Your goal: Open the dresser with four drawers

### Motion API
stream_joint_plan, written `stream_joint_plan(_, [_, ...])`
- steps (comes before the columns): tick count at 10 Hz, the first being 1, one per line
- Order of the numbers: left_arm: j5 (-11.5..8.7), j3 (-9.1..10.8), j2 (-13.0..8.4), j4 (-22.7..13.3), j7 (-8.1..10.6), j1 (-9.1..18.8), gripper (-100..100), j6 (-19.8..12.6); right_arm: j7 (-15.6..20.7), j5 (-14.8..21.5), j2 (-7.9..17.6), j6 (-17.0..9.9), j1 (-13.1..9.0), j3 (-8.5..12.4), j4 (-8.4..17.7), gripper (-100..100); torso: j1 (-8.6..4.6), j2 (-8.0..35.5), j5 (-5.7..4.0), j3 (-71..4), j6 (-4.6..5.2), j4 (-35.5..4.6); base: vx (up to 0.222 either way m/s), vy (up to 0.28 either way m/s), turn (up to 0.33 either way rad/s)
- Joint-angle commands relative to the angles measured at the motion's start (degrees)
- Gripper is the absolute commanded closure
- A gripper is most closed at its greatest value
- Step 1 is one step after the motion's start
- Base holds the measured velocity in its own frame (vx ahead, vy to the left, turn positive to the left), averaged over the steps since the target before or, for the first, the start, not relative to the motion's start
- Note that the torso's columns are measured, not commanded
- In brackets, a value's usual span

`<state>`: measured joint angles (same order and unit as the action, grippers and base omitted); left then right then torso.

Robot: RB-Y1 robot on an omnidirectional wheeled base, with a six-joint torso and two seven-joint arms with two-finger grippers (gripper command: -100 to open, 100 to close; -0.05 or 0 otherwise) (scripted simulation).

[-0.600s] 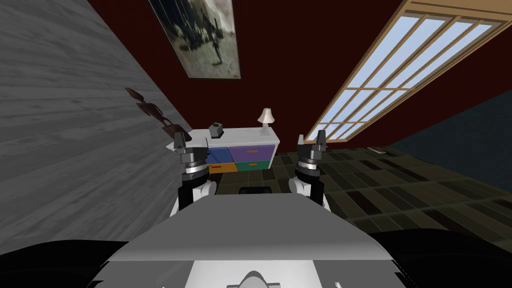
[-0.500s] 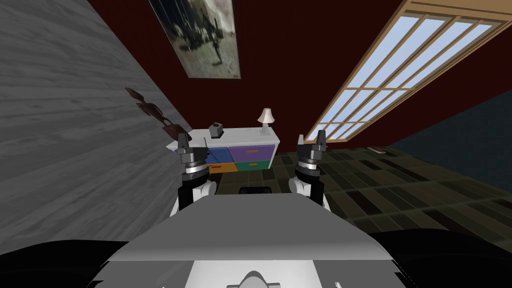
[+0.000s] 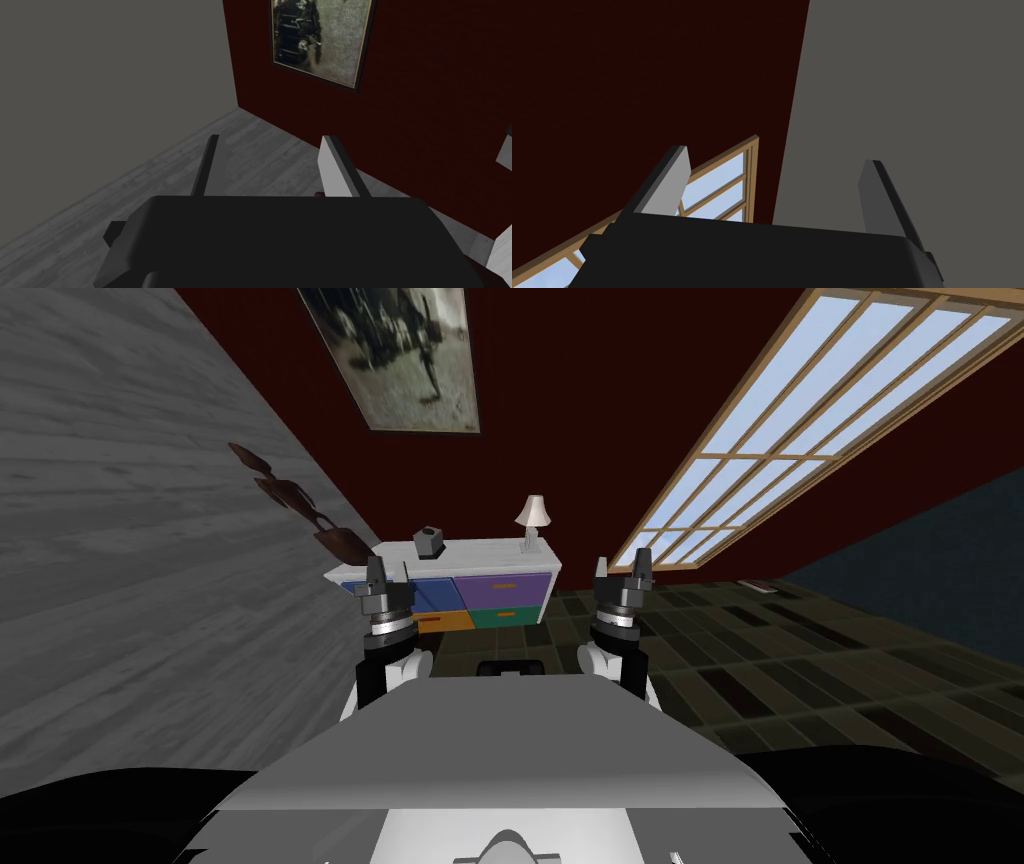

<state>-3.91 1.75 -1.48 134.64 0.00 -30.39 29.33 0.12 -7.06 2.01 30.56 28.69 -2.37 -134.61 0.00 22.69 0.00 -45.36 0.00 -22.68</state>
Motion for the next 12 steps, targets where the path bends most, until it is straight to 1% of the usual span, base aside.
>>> stream_joint_plan(1, [0.0,0.0,0.0,0.0,0.0,0.0,0,0.0,0.0,0.0,0.0,0.0,0.0,0.0,0.0,0,0.0,4.2,0.0,-8.5,0.0,-4.2,0.0,0.0,0.0])
stream_joint_plan(3, [0.0,0.0,0.0,0.0,0.0,0.0,0,0.0,0.0,0.0,0.0,0.0,0.0,0.0,0.0,0,0.0,12.7,0.0,-25.4,0.0,-12.7,0.0,0.0,0.0])
stream_joint_plan(4, [0.0,-0.02,-1.7,-0.6,-0.01,0.1,-100,0.0,0.0,0.0,0.0,0.0,0.0,0.0,0.0,0,0.0,16.9,0.0,-33.8,0.0,-16.9,0.011,-0.007,-0.004])
stream_joint_plan(5, [0.1,-0.05,-2.7,-1.3,-0.02,0.3,-100,0.1,0.0,0.0,0.0,0.0,0.0,0.0,0.0,0,-0.01,18.8,0.0,-37.8,0.0,-18.8,0.024,-0.015,-0.008])
stream_joint_plan(6, [0.1,-0.08,-3.7,-2.1,-0.04,0.5,-100,0.1,0.0,0.0,0.0,0.0,0.0,0.0,0.0,0,-0.02,19.3,0.0,-38.9,0.0,-19.4,0.031,-0.023,-0.011])
stream_joint_plan(7, [0.2,-0.15,-5.3,-4.3,-0.08,0.9,-100,0.3,0.0,0.0,0.0,0.0,0.0,0.0,0.0,0,-0.04,19.5,-0.01,-39.2,0.0,-19.5,0.055,-0.035,-0.019])
stream_joint_plan(8, [0.2,-0.15,-5.3,-4.3,-0.08,0.9,-100,0.3,0.0,0.0,0.0,0.0,0.0,0.0,0.0,0,-0.05,19.5,-0.01,-39.3,0.0,-19.5,0.05,-0.031,-0.008])
stream_joint_plan(10, [0.3,-0.25,-6.3,-7.0,-0.13,1.5,-100,0.5,0.0,0.0,0.0,0.0,0.0,0.0,0.0,0,0.0,19.6,0.0,-39.2,0.0,-19.6,0.043,-0.036,-0.012])
stream_joint_plan(12, [0.4,-0.37,-6.8,-10.1,-0.19,2.2,-100,0.7,0.0,0.0,0.0,0.0,0.0,0.0,0.0,0,0.0,19.6,0.0,-39.2,-0.01,-19.6,0.061,-0.039,-0.017])
